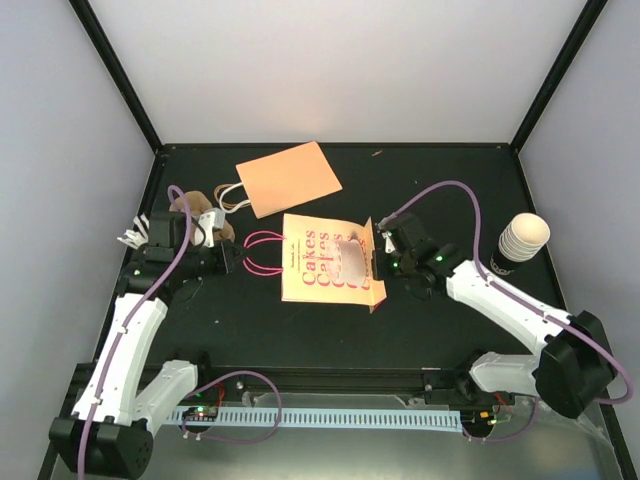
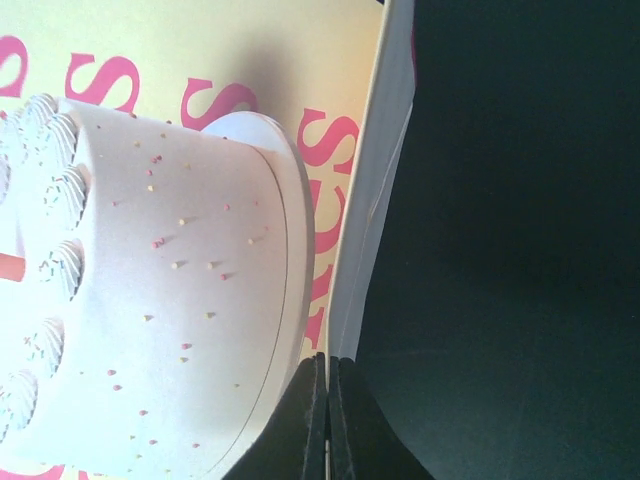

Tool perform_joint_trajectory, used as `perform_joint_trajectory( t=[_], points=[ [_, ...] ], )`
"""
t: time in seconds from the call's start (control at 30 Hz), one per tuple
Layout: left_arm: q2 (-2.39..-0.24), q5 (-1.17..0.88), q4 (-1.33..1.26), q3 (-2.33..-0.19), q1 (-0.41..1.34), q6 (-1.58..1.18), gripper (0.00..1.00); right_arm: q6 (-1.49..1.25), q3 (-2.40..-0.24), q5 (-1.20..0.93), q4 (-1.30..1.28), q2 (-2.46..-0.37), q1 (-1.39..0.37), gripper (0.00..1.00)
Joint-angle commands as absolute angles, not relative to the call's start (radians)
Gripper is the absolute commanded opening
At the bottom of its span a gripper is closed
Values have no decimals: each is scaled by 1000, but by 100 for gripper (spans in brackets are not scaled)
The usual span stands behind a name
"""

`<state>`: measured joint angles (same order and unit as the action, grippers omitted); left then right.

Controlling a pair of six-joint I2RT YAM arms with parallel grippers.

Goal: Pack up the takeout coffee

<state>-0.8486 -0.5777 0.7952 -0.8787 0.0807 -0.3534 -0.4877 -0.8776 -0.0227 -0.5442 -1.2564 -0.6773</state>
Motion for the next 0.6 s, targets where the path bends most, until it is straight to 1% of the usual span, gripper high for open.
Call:
perform_joint_trajectory(
  t=[0.0, 0.57],
  points=[
    [-871, -572, 816, -860, 54, -311, 2, -482, -841, -132, -474, -1207, -622, 1],
    [-882, -575, 790, -804, 6, -300, 2, -537, -716, -349, -348, -1105, -466, 1]
  ],
)
